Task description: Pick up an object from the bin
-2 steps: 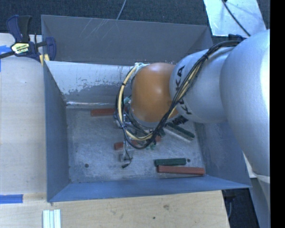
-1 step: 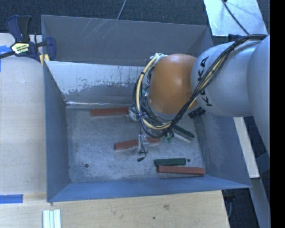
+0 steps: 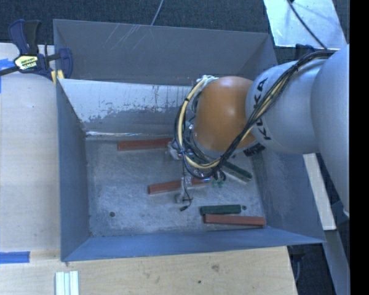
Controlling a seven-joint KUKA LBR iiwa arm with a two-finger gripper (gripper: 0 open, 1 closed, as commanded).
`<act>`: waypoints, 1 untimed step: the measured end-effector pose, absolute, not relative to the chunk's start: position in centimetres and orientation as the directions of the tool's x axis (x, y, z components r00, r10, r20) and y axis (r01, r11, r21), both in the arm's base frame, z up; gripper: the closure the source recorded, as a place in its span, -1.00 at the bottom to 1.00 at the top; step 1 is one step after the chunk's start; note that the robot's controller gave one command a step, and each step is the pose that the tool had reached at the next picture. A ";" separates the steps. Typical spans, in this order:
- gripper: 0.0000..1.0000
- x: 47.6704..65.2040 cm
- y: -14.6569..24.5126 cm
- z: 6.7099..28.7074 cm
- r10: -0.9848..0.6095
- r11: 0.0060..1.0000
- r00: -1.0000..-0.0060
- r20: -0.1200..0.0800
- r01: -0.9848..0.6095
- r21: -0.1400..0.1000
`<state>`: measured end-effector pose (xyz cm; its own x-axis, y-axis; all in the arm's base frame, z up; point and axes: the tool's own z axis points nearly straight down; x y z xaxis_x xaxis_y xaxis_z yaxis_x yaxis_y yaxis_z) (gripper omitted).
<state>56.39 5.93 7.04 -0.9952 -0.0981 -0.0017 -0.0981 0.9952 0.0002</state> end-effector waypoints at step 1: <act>1.00 56.2 5.6 7.2 -0.011 1.000 -1.000 -0.004 -0.011 0.002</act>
Offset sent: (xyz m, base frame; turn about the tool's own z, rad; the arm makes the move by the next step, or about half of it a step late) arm 0.0000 0.0000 0.0000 0.0000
